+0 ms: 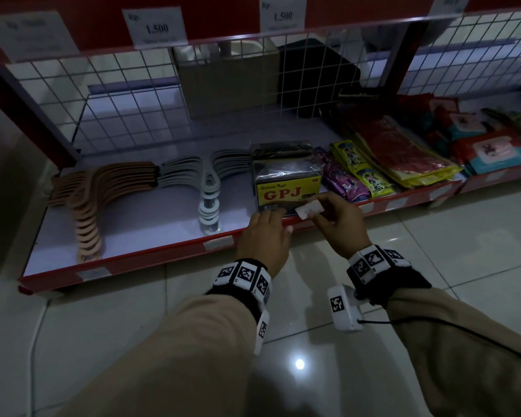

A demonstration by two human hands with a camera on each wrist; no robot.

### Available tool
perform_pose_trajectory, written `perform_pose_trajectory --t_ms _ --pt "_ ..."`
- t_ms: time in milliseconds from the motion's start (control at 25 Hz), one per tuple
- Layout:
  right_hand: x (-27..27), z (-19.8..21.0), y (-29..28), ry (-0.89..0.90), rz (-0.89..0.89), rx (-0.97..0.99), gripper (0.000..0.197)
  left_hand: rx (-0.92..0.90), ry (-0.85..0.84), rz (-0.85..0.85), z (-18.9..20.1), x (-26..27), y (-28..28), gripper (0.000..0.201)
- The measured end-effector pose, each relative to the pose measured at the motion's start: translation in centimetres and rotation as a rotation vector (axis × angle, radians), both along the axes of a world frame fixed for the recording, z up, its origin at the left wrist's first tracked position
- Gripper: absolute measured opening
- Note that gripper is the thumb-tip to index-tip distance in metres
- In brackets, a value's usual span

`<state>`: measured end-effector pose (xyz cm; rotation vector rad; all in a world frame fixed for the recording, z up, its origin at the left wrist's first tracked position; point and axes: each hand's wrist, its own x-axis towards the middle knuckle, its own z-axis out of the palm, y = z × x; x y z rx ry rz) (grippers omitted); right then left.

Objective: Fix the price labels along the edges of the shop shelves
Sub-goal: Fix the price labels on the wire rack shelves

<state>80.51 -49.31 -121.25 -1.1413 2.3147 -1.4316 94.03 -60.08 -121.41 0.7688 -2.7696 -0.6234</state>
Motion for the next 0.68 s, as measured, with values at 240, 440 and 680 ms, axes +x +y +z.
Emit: perform_pose_trajectory --t_ms 240,440,680 --pt "1.3 0.3 -0.8 -0.265 0.151 -0.085 0.017 0.08 0.047 0.057 0.5 -0.2 -0.3 0.029" --pt "0.8 0.5 -0.2 0.054 0.123 0.069 0.009 0.032 0.042 0.053 0.5 -0.1 -0.1 0.016" --pt "-0.5 0.2 0.1 0.261 0.014 0.062 0.011 0.068 0.075 0.046 0.2 0.4 -0.1 0.029"
